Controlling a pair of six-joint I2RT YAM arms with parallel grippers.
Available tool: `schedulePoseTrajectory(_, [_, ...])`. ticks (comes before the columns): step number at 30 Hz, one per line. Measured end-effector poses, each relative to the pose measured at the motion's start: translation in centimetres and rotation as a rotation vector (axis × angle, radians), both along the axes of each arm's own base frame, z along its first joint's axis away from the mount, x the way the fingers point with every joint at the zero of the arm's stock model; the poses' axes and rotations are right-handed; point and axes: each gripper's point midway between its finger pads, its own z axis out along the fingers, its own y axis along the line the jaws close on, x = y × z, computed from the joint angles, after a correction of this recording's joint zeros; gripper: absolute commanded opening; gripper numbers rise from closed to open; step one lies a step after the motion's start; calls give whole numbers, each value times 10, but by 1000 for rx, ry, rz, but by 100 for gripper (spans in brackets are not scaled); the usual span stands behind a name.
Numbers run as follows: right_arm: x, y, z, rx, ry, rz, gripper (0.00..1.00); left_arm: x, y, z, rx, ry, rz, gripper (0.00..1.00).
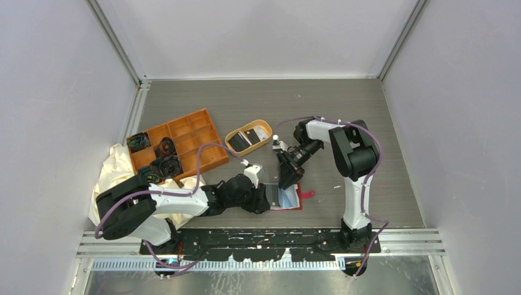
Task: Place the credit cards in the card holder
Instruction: Turn over the card slot in the card holder.
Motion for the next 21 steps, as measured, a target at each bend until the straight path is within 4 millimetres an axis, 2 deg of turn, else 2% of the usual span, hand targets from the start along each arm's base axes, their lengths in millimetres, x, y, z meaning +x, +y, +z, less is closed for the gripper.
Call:
schedulePoseTrajectory(7, [1, 0, -6, -27, -22, 15, 41, 5, 2, 1, -53, 25, 28, 48])
schedulePoseTrajectory(14, [2, -2, -20, -114, -120, 40, 36, 5, 2, 4, -64, 36, 39, 48])
schedulePoseTrajectory(16, [3, -2, -23, -143, -156, 47, 35, 5, 4, 11, -74, 31, 40, 48])
schedulePoseTrajectory(21, [7, -4, -31, -211, -238, 67, 35, 8, 7, 42, -135, -15, 64, 48])
